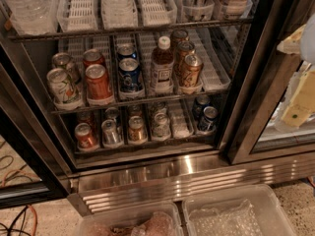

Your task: Pick blue plastic bottle from top shelf of fridge

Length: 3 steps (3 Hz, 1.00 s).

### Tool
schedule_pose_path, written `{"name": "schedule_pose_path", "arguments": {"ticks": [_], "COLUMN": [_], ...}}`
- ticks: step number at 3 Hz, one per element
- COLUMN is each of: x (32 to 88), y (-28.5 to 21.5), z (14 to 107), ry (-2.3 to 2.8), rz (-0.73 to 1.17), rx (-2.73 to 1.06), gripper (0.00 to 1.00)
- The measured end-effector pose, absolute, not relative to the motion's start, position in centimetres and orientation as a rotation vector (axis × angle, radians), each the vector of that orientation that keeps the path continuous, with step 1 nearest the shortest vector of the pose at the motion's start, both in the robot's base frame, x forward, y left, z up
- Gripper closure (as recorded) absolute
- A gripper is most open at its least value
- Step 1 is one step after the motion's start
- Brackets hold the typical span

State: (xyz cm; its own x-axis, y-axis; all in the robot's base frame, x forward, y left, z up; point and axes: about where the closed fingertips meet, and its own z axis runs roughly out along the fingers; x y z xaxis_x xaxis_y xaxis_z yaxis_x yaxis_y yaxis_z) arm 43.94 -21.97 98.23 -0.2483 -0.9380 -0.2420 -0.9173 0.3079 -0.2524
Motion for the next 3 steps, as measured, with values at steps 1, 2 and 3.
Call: {"name": "schedule_pose_path", "arguments": {"ticks": [1,2,3], "x": [44.0,44.4,45.8], "y": [-22.7,-23.0,-22.7], "z": [100.0,101.5,104.1], "ry": [2.224,2.196,2.14], "rz": [-0.029,0.056,0.08], "rx": [-1.481,-1.261,-1.118], "gripper": [0.0,0.0,0.0]}}
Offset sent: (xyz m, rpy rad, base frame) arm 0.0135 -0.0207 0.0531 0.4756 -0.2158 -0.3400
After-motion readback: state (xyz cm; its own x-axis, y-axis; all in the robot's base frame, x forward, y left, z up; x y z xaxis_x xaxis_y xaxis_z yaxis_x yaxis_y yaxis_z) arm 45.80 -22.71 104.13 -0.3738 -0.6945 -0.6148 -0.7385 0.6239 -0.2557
